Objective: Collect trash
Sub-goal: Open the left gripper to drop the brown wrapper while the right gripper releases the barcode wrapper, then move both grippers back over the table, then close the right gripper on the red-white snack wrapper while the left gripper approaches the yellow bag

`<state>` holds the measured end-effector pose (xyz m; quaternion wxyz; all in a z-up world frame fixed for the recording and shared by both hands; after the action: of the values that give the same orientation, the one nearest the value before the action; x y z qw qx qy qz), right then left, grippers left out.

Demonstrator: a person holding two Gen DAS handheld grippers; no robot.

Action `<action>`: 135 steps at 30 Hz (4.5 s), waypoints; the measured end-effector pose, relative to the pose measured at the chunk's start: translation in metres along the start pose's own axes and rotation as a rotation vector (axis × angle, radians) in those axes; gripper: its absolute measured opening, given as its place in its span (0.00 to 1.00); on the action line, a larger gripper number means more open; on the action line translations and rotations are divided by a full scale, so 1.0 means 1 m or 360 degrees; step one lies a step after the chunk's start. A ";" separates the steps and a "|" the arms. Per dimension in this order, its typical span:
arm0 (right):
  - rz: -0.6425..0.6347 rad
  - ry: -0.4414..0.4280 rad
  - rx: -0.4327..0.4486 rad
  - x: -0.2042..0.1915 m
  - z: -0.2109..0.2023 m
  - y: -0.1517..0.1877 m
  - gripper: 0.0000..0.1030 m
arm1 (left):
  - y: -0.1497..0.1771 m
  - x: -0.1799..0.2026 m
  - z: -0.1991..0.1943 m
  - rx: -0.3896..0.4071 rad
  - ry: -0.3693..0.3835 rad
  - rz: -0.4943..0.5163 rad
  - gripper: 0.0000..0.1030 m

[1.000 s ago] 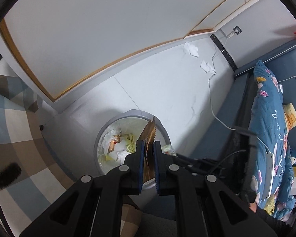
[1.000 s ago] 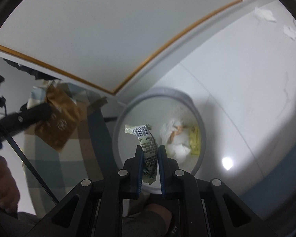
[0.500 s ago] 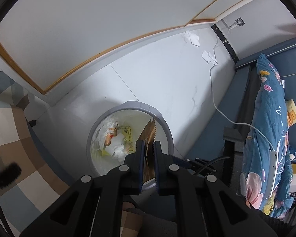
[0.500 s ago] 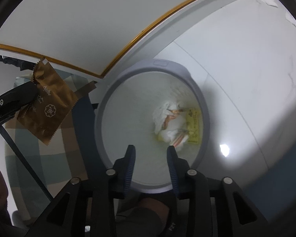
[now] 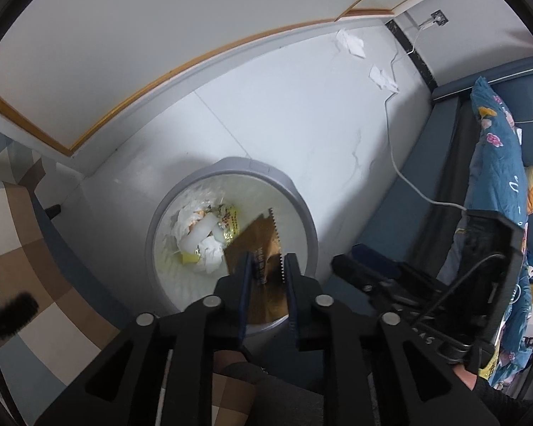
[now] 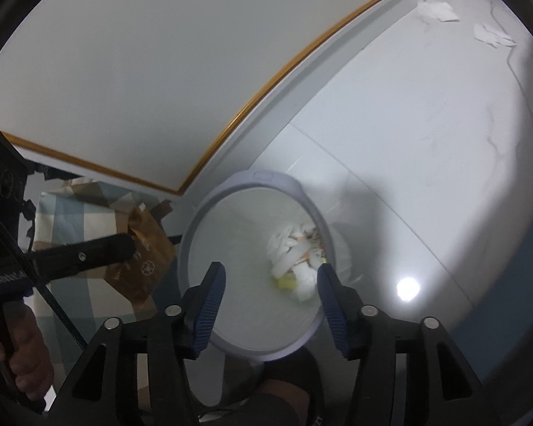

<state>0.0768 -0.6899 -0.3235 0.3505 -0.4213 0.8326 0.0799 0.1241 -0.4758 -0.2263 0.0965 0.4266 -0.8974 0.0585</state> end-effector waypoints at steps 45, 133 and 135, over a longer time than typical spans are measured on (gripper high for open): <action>-0.0734 -0.0098 0.0543 -0.236 -0.157 0.011 0.78 | 0.146 -0.138 -0.231 0.1082 -0.0518 -0.0588 0.77; -0.1696 -0.0354 -0.0715 -0.479 0.159 0.183 0.07 | 0.266 -0.426 -0.176 0.0448 -0.0444 -0.1305 0.87; -0.1686 -0.0364 -0.0705 -0.480 0.157 0.181 0.07 | 0.263 -0.421 -0.175 0.0443 -0.0513 -0.1247 0.87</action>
<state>0.2129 -0.1980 -0.1569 0.3338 -0.8320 0.4290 0.1109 0.2015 0.0398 -0.1558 -0.0881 0.7471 -0.6551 0.0705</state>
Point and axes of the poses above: each gripper's, at about its wrist camera, not at the fingertips, and z roughly the way its jaws point, x to its right, y to its underside, the point moved 3 cm from there along z, roughly the way its jaws point, and after that the axes turned 11 degrees about -y, right-handed, at the moved point
